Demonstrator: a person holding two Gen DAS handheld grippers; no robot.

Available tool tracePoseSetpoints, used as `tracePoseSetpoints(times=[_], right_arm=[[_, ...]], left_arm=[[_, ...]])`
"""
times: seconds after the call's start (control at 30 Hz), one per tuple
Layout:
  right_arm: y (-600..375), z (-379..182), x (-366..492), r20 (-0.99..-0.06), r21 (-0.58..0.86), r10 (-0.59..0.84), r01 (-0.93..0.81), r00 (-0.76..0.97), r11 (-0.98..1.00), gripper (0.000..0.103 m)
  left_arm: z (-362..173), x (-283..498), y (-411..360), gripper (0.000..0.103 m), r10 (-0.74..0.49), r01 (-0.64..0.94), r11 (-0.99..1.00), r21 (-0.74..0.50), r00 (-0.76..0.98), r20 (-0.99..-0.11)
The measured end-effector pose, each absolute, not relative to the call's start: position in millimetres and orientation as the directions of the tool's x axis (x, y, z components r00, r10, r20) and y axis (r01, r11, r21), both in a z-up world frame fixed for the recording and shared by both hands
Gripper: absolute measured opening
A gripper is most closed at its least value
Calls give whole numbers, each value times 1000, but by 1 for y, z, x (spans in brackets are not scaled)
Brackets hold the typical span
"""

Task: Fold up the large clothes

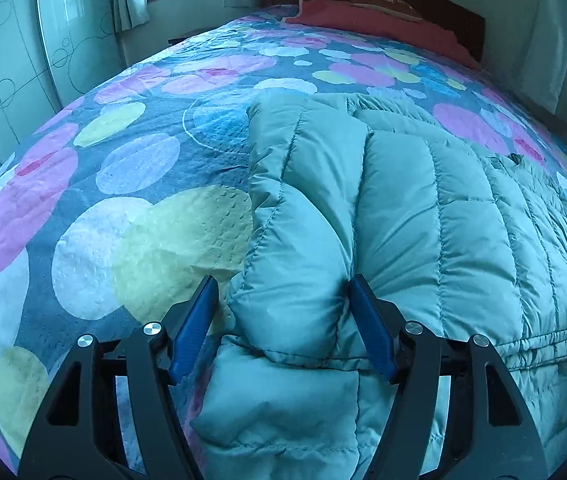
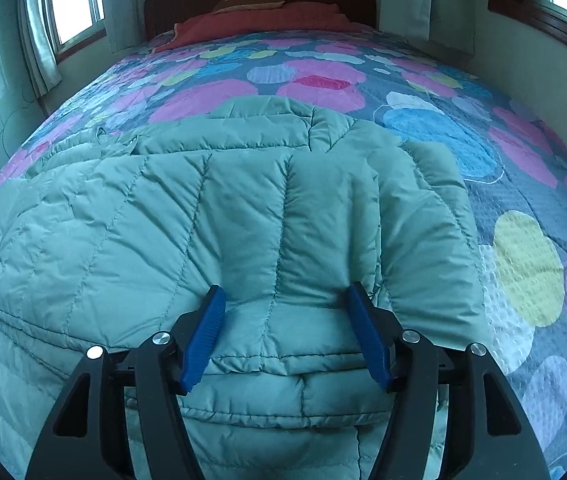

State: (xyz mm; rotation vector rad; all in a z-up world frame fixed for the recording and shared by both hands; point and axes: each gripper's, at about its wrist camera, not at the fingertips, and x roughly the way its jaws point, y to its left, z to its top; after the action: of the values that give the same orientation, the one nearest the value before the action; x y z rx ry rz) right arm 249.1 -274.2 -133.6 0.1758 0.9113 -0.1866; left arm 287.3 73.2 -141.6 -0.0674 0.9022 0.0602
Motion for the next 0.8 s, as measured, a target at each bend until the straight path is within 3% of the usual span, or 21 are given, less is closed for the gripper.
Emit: tracePoseSetpoints(times=[0.8], right_arm=[[-290,-120,63,-822,75,-115,306,558,949,67]], left_arm=[[-116,105,135,69,96,-269,959,-89,604,-791]])
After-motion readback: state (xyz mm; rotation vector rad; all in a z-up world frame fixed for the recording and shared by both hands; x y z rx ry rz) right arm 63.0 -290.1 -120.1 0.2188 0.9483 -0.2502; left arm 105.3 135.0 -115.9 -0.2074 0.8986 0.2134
